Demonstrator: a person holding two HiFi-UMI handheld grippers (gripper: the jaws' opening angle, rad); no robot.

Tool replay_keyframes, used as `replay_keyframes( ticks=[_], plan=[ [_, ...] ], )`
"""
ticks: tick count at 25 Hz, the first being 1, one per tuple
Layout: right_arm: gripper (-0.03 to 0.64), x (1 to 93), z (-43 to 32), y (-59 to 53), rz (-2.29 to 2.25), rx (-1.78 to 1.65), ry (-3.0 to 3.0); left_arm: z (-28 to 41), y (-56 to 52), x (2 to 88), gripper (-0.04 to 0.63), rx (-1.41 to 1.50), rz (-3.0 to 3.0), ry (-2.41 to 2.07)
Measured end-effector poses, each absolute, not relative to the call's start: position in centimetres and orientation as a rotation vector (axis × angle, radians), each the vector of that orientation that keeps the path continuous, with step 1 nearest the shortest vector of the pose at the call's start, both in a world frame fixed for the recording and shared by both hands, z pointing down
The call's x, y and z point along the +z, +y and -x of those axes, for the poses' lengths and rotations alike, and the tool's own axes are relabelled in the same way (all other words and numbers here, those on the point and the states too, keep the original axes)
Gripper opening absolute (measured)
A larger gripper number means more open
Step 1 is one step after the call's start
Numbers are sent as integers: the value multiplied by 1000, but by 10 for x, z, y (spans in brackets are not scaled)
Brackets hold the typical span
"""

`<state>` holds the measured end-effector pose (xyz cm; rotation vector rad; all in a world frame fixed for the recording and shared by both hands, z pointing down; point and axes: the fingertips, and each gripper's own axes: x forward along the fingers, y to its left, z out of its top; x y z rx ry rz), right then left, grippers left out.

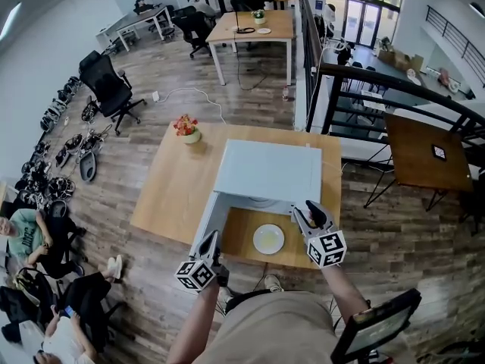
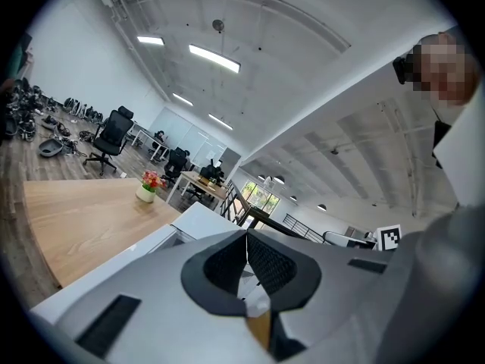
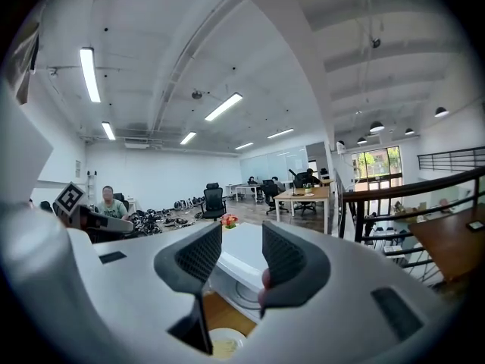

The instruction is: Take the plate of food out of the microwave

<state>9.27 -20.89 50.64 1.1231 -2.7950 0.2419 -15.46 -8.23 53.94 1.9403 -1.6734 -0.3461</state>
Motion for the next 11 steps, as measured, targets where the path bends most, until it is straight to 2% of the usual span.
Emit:
replay_keyframes(
  ticks=[11],
  plan=[
    [175,513,-84,-214,-1139,244,-2798,161,-83,544,2,-332,-1941,-1673]
  ],
)
